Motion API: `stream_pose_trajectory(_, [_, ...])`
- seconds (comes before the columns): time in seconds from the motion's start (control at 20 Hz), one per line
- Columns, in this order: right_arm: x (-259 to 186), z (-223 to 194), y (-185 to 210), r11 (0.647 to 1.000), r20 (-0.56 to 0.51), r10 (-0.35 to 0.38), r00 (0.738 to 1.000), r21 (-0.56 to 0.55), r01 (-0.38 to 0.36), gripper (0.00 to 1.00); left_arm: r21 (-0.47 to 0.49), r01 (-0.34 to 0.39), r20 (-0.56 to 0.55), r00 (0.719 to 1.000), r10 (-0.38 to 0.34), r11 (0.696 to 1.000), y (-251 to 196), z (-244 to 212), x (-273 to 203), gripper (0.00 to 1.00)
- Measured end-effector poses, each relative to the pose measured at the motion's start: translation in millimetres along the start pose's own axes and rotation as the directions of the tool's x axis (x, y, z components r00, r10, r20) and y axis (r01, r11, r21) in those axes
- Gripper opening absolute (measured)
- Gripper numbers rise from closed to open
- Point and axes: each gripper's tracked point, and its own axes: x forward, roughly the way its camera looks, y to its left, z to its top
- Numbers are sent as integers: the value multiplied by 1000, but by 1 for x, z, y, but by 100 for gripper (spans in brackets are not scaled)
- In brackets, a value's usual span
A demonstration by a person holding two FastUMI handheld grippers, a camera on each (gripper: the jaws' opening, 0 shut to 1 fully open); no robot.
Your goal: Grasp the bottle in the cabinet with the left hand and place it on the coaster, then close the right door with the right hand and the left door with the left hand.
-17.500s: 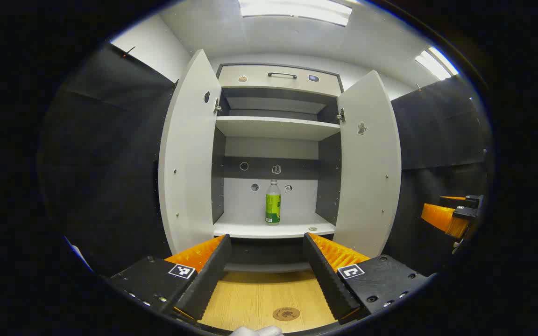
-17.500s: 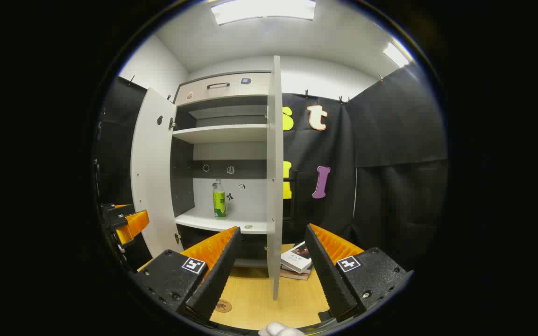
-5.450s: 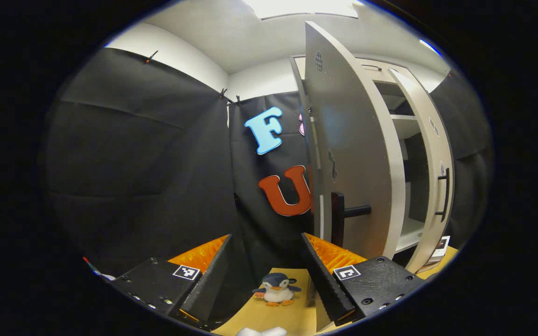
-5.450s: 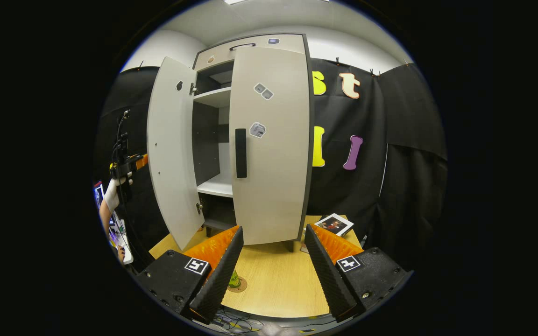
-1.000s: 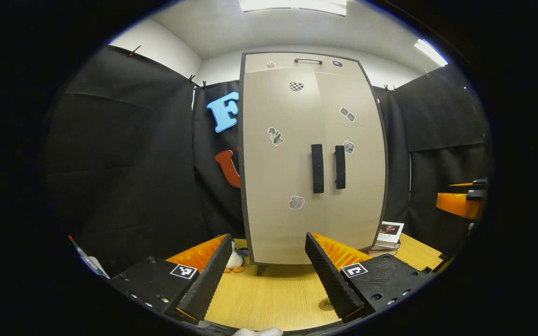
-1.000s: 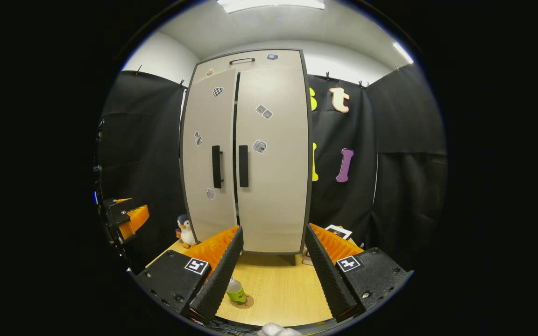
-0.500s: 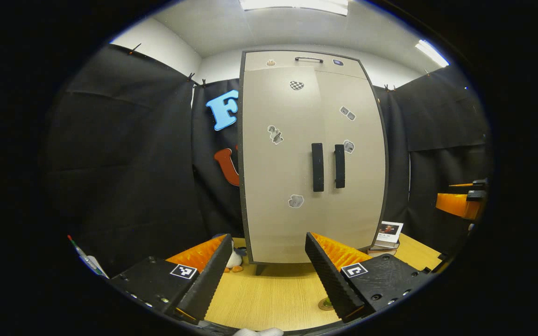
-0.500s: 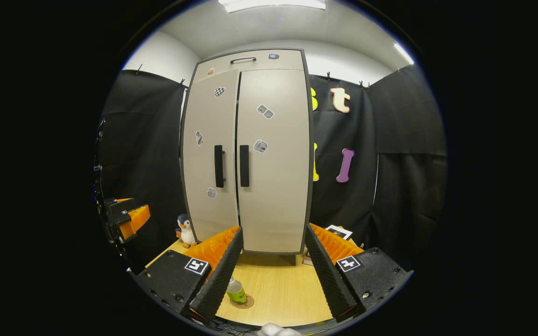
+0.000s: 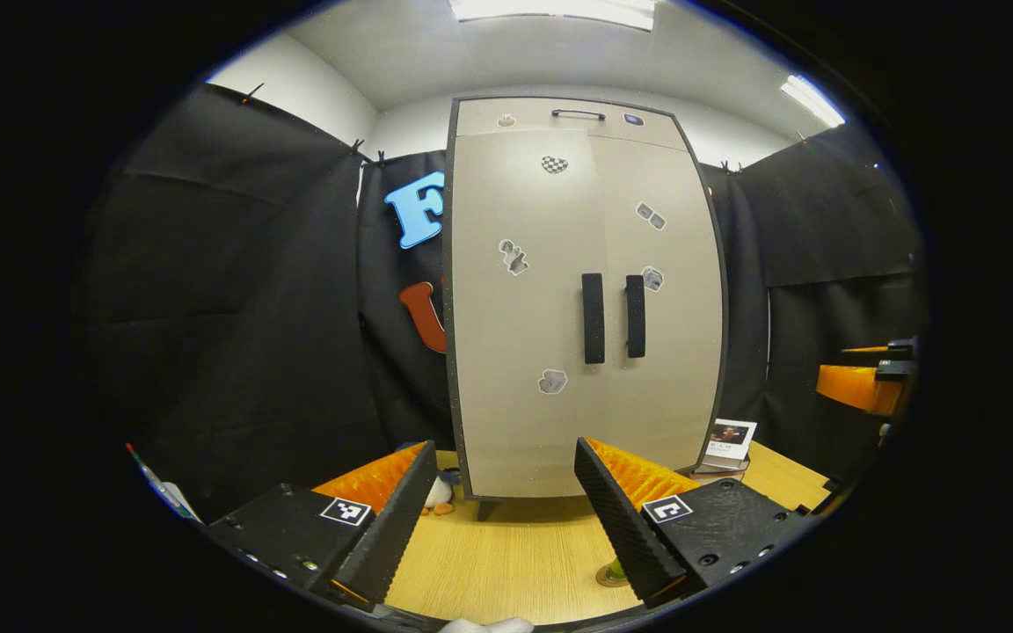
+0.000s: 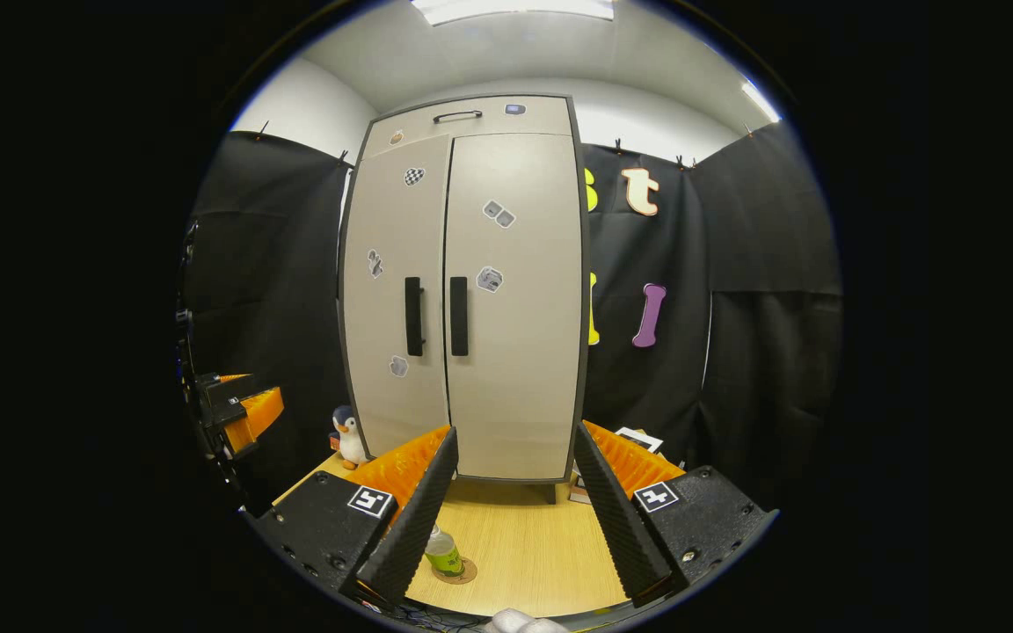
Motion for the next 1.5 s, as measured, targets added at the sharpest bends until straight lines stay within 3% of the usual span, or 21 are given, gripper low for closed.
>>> stream_pose_trajectory(0.9, [5,-2,-10,1000,-5,7,1000,5,-7,82,8,-22,-2,1000,22,1000,-4,4,0,96])
stream_pose_trajectory(1.5, [9,-4,4,999,-3,44,999,-2,-44,82,21,-42,-12,999,42,999,1,0,-4,96])
